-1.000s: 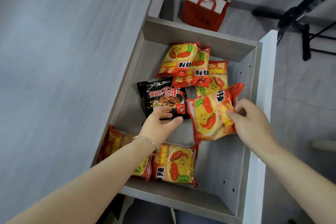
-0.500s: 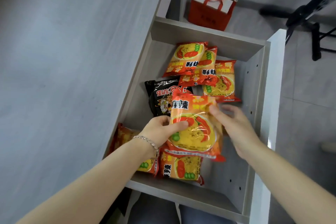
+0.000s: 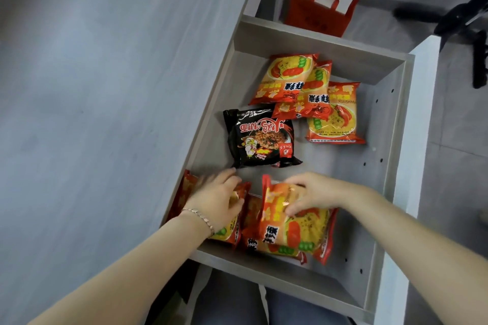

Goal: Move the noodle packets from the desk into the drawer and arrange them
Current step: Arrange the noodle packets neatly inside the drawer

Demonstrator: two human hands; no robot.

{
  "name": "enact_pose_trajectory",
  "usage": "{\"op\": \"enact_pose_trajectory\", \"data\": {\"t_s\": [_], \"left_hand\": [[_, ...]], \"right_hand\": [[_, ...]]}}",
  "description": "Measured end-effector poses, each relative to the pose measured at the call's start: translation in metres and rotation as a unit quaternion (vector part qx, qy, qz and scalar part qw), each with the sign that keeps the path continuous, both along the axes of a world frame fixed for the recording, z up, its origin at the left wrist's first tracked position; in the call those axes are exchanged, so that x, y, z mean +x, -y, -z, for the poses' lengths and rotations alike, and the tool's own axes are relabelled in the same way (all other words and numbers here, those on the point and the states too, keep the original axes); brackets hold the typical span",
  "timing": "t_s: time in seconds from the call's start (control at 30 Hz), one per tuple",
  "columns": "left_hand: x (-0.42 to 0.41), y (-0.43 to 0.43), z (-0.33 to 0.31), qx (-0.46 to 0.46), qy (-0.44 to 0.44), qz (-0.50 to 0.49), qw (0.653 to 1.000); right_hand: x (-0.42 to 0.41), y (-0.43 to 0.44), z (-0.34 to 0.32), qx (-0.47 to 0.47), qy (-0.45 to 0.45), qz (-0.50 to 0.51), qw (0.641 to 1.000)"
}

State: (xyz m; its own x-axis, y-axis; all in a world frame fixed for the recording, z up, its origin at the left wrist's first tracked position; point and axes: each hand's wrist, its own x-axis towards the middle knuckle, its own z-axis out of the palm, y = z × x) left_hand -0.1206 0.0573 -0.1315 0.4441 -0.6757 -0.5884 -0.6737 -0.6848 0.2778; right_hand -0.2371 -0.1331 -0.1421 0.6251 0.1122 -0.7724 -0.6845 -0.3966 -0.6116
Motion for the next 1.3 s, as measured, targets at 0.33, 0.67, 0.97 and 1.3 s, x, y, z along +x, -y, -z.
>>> {"op": "enact_pose_trajectory", "data": {"t_s": [0.33, 0.67, 0.97, 1.3], "left_hand": [[0.017, 0.000, 0.014, 0.153, -0.007, 0.058, 0.986], [0.012, 0.013, 0.014, 0.223, -0.001, 0.081, 0.971], [0.015, 0.027, 0.016, 0.265, -0.024, 0.084, 0.960], [0.013, 0.034, 0.000, 0.100, -0.032, -0.057, 0.993]], "right_hand": [[0.000, -0.063, 0.040, -0.139, -0.013, -0.062, 0.988], [0.006, -0.073, 0.034, -0.114, -0.060, 0.014, 0.992], [0.039, 0.059, 0.030, -0.032, -0.075, 0.783, 0.617], [0.030, 0.064, 0.036, 0.063, -0.059, 0.847, 0.524]]}}
